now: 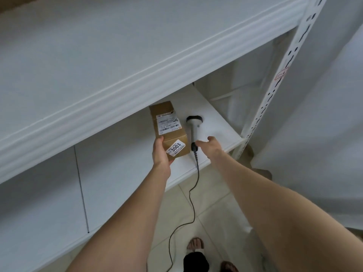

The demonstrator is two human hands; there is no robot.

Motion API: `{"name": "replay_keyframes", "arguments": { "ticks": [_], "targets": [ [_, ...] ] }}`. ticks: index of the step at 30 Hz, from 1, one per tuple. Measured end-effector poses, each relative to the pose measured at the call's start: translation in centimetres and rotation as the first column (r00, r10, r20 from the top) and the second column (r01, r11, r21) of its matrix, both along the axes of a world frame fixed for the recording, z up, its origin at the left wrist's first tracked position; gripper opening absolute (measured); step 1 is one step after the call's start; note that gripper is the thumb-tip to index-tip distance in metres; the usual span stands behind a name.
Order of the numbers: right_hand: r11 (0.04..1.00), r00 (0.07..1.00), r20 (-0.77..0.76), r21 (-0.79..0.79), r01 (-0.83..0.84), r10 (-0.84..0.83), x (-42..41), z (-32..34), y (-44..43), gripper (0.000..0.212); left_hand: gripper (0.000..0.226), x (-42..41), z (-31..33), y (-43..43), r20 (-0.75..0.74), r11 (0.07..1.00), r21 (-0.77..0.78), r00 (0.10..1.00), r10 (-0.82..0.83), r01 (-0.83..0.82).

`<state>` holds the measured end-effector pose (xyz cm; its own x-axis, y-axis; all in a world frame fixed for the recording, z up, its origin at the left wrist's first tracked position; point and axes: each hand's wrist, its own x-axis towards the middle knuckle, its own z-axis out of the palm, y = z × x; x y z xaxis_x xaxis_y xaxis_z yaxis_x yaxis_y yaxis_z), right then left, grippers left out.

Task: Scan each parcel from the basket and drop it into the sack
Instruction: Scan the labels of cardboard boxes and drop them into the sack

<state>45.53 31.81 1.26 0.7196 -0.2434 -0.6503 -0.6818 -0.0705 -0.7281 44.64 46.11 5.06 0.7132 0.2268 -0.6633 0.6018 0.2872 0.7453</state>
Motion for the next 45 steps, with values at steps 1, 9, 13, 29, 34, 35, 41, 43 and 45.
{"name": "replay_keyframes", "arguments": {
  "ticks": [1,9,13,29,34,35,41,43,45],
  "targets": [
    [1.0,1.0,0.001,0.001,0.008,-0.008,0.9,-0.9,0.3,0.071,0.036,0.8,-0.9,0.2,0.006,1.0,-0.002,1.0,0.0,0.0],
    [0.997,1.0,0.003,-0.082,0.0,0.001,7.3,-7.3,2.1,0.063,0.034,5.7,-6.9,0.3,0.076,0.999,-0.04,0.997,0.011,-0.008],
    [0.993,1.0,0.002,-0.113,-0.012,0.012,9.1,-9.2,2.7,0.047,0.039,6.9,-8.5,0.4,0.091,1.0,-0.011,0.996,-0.012,0.013],
    [0.891,0.921,-0.074,0.235,0.389,-0.382,-3.0,4.0,-4.7,0.014,0.036,-0.4,4.3,-3.7,-0.118,0.976,-0.019,0.969,-0.219,0.219],
    [0.882,0.913,0.001,0.26,0.393,-0.407,-9.1,10.7,-6.8,0.016,0.03,-4.6,11.4,-6.0,-0.171,0.955,-0.032,0.94,-0.296,0.294],
    [0.883,0.912,0.025,0.264,0.389,-0.41,-10.2,11.9,-7.1,0.017,0.031,-5.4,12.7,-6.3,-0.182,0.946,-0.03,0.929,-0.321,0.321],
    [0.922,0.915,0.158,0.186,0.34,-0.37,-16.5,18.7,-8.1,0.016,0.036,-10.3,19.1,-7.0,-0.182,0.904,-0.039,0.887,-0.425,0.425],
    [0.907,0.9,0.179,0.224,0.356,-0.397,-18.8,21.0,-7.9,0.012,0.037,-12.1,20.9,-6.9,-0.166,0.895,-0.032,0.88,-0.444,0.446],
    [0.902,0.889,0.21,0.244,0.357,-0.408,-21.3,23.0,-7.4,0.012,0.038,-14.0,22.1,-6.7,-0.154,0.884,-0.026,0.872,-0.465,0.467]
  ]
}}
